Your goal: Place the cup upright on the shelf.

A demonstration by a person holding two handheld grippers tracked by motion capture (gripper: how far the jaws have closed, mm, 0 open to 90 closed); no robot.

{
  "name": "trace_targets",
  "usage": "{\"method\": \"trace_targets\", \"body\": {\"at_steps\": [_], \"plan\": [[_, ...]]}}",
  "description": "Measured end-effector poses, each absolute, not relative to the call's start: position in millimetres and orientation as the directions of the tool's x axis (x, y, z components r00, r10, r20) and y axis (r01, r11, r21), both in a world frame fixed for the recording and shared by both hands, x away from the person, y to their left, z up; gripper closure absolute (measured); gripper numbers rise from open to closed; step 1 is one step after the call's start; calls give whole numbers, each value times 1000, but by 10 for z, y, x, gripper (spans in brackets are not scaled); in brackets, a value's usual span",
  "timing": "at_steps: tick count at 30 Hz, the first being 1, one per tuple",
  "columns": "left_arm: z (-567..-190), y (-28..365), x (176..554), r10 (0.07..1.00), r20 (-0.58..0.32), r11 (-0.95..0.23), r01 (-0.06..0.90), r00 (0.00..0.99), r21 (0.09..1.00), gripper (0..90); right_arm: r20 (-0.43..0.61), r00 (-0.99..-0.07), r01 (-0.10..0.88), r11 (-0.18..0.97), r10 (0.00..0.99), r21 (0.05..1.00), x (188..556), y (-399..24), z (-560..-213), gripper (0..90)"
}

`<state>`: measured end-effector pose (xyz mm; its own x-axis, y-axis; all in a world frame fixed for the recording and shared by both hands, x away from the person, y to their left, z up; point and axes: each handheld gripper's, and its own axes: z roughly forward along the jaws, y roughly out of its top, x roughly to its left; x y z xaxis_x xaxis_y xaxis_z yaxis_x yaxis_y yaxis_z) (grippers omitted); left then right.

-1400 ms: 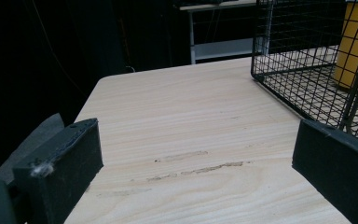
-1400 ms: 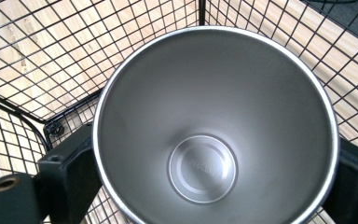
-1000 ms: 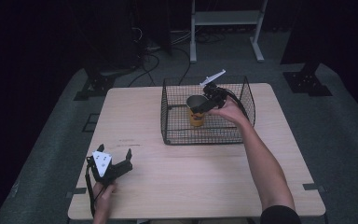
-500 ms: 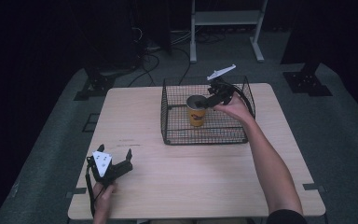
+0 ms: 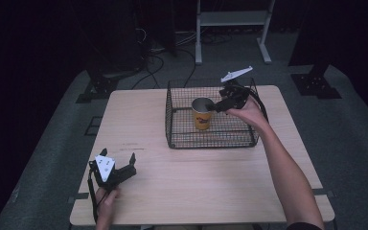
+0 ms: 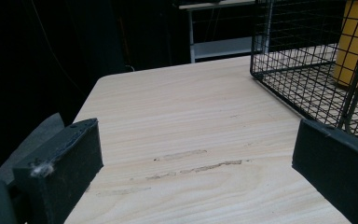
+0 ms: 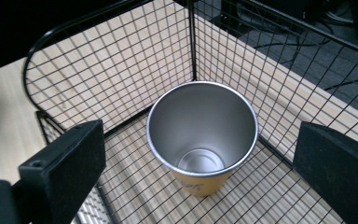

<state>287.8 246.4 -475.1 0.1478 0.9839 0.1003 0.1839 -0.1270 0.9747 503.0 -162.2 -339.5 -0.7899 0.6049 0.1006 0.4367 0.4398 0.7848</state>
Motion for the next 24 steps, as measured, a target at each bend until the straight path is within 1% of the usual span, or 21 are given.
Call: {"method": "trace_targets", "body": {"at_steps": [24], "plan": [[-4750, 2459, 2875, 984, 105, -131, 182, 147, 974, 8, 106, -805, 413, 423, 583, 806, 4697, -1870, -3348, 20]]}}
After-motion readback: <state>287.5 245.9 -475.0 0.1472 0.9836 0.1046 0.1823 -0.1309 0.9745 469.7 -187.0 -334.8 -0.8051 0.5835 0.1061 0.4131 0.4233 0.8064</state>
